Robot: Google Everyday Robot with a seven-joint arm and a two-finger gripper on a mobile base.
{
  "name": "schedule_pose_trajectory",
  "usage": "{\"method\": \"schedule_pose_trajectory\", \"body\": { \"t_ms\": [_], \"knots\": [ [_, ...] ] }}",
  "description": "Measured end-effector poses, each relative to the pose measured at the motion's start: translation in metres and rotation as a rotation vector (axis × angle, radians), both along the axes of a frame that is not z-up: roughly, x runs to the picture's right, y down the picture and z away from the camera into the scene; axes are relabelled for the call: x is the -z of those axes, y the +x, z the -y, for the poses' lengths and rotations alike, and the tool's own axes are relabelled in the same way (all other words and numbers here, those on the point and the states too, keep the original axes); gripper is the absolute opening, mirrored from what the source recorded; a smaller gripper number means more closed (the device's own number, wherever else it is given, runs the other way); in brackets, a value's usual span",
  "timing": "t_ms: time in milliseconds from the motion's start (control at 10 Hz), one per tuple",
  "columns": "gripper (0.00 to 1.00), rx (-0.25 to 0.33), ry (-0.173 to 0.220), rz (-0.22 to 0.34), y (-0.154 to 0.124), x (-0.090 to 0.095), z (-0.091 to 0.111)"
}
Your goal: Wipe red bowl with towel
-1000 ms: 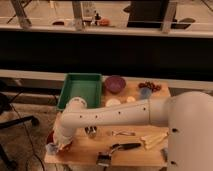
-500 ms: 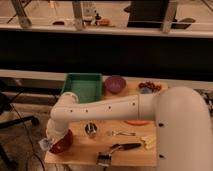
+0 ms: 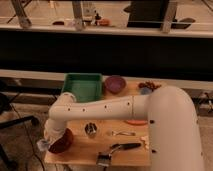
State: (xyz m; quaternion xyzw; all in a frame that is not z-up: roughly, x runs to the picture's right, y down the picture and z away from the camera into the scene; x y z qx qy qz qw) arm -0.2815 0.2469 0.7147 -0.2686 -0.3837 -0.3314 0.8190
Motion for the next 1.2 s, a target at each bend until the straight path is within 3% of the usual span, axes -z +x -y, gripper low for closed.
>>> {"method": "schedule_pose_trajectory", "body": {
  "t_ms": [600, 1000, 1200],
  "knots": [
    [0.0, -0.006, -0.014, -0.003, 0.003, 0.028, -0.016],
    [0.0, -0.021, -0.033, -0.039, 0.018, 0.039, -0.025],
    [0.0, -0.039, -0.041, -0.075, 0.038, 0.042, -0.029]
  ]
}}
